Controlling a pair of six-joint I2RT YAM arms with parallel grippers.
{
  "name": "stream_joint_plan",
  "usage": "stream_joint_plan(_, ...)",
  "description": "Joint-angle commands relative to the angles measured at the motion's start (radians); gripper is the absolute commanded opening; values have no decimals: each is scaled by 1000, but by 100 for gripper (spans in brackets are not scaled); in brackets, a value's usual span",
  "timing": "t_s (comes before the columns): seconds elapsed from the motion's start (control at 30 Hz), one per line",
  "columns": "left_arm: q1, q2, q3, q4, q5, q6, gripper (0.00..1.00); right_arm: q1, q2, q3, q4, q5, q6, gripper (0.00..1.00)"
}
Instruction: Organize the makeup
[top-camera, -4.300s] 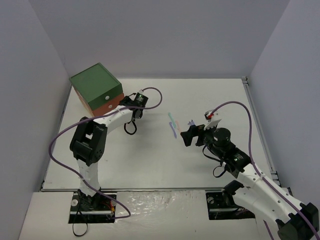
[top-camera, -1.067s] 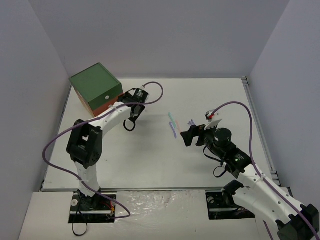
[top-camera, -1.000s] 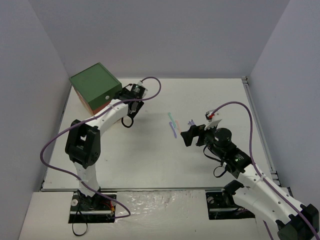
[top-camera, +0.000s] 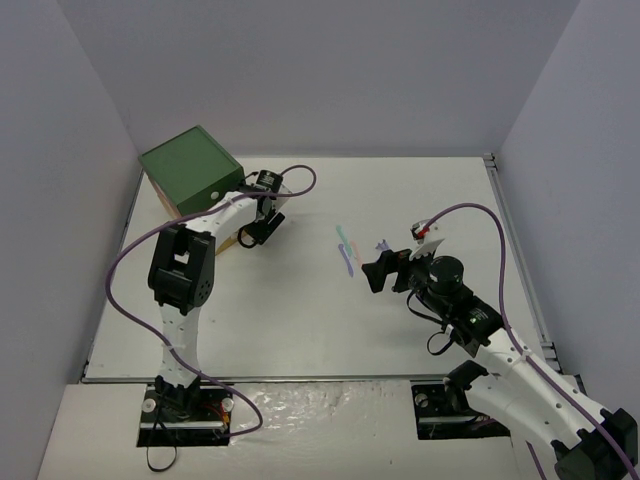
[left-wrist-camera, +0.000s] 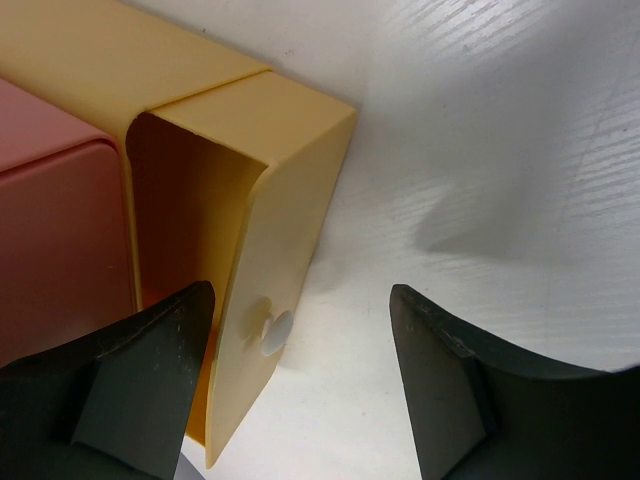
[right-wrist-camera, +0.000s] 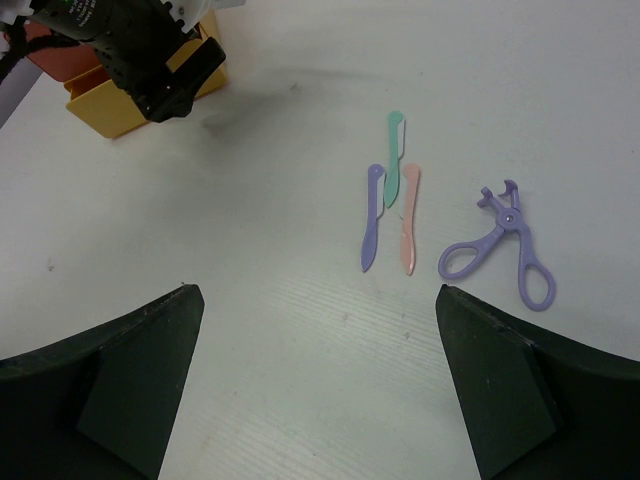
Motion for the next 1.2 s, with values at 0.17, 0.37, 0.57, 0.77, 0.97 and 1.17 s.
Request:
stream_joint_plan(0.17, -6, -89, 33, -67, 172, -59, 66, -5, 0, 11, 81, -7, -16, 100)
stream_joint_plan(0.37, -31, -113, 8, -121, 215, -99, 65, -4, 8, 13, 85, -9, -16, 100)
stream_joint_plan(0.57, -55, -133, -6, -148, 248, -135, 65, -3, 12, 16, 86, -8, -17, 100)
stream_joint_plan(0.77, -86, -144, -30, -158, 250, -157, 65, -5, 17, 18, 86, -10, -18, 100)
stream_joint_plan(0.97, -102, -165, -30, -166, 252, -167, 65, -3, 13, 11, 86, -8, -16, 100)
stream_joint_plan(1.17, -103, -185, 9, -189, 231, -176, 67, -5, 19, 15, 84, 4, -16, 100)
